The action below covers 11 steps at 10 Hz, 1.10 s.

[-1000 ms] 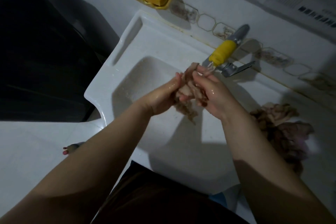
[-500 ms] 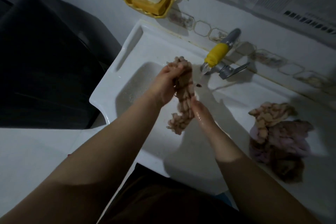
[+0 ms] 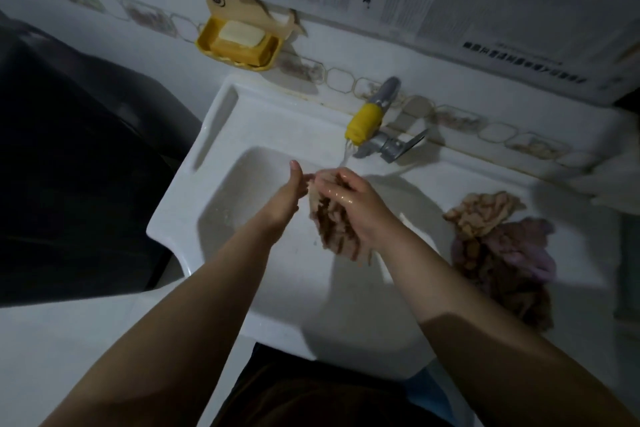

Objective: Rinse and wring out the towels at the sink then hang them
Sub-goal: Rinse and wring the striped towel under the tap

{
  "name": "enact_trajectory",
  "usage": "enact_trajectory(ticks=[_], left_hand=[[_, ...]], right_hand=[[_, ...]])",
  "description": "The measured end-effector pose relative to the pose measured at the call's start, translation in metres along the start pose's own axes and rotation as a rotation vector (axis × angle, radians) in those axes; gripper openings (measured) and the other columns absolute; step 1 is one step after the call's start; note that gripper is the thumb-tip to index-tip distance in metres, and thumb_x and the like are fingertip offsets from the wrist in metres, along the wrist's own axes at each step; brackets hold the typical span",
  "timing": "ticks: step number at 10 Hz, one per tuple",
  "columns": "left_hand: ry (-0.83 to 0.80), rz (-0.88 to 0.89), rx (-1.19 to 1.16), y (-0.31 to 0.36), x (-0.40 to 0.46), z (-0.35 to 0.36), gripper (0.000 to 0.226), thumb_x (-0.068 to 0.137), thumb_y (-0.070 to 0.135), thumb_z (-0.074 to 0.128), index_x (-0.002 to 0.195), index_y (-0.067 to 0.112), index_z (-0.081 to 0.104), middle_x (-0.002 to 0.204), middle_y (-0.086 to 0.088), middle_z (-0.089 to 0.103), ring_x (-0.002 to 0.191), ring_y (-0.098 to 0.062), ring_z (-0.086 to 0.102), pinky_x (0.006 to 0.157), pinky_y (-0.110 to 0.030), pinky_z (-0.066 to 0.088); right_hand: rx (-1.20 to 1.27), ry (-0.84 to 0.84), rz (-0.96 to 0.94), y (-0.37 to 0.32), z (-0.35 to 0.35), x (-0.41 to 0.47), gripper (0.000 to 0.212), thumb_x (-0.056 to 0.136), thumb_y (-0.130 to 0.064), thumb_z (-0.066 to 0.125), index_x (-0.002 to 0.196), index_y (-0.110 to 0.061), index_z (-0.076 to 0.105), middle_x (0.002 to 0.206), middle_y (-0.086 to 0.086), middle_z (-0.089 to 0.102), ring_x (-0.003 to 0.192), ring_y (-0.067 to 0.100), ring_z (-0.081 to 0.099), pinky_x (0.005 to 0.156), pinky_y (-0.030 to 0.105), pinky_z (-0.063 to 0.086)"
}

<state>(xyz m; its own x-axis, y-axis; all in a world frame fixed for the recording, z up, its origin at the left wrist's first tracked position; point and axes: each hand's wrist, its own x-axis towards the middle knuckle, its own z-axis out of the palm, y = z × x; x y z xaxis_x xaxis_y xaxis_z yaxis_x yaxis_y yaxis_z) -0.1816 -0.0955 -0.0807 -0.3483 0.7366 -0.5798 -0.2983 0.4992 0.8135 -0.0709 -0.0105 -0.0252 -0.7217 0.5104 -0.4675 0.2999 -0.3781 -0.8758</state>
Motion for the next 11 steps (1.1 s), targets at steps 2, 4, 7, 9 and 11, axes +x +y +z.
enact_trajectory(ticks=[2,4,7,9,11], left_hand=[[-0.202,-0.065,-0.553,0.002,-0.012,0.017,0.071,0.093,0.064,0.006,0.131,0.023,0.05,0.116,-0.001,0.066,0.115,-0.019,0.057,0.103,-0.034,0.038],[-0.068,-0.12,-0.837,-0.007,-0.018,0.018,0.034,0.094,0.04,0.044,0.099,0.012,0.061,0.079,0.0,0.062,0.056,-0.009,0.054,0.046,-0.02,0.048],[0.159,-0.187,-0.567,0.041,-0.021,0.057,0.034,0.105,0.033,0.02,0.079,0.029,0.043,0.075,0.016,0.053,0.054,0.006,0.057,0.052,-0.012,0.049],[0.203,-0.208,-0.407,0.033,-0.007,0.063,0.037,0.1,0.035,0.038,0.074,0.012,0.051,0.056,-0.006,0.049,0.045,-0.013,0.048,0.047,-0.02,0.038],[0.196,-0.158,-0.115,0.04,-0.019,0.063,0.039,0.1,0.024,0.034,0.069,0.006,0.05,0.04,0.001,0.042,0.03,-0.011,0.029,0.036,-0.017,0.023]], right_hand=[[0.757,0.083,0.099,-0.012,-0.001,0.029,0.022,0.098,-0.02,0.044,0.11,-0.006,0.057,0.108,0.007,0.067,0.113,0.024,0.056,0.1,0.039,0.044],[0.776,0.173,-0.026,-0.019,-0.014,0.037,0.03,0.101,-0.029,0.034,0.101,-0.012,0.058,0.095,0.01,0.069,0.088,0.019,0.066,0.09,0.037,0.047],[-0.449,0.092,-0.345,0.018,0.012,0.004,0.016,0.096,-0.018,0.053,0.107,-0.013,0.064,0.136,0.004,0.04,0.122,0.005,0.04,0.106,0.015,0.032],[-0.297,0.265,-0.105,-0.008,0.017,0.03,0.041,0.099,-0.031,0.042,0.063,-0.017,0.056,0.065,-0.001,0.059,0.068,0.015,0.056,0.075,0.031,0.043],[-0.194,0.398,0.087,-0.02,0.009,0.057,0.035,0.097,-0.029,0.046,0.063,-0.018,0.048,0.065,0.001,0.052,0.059,0.014,0.048,0.066,0.029,0.041]])
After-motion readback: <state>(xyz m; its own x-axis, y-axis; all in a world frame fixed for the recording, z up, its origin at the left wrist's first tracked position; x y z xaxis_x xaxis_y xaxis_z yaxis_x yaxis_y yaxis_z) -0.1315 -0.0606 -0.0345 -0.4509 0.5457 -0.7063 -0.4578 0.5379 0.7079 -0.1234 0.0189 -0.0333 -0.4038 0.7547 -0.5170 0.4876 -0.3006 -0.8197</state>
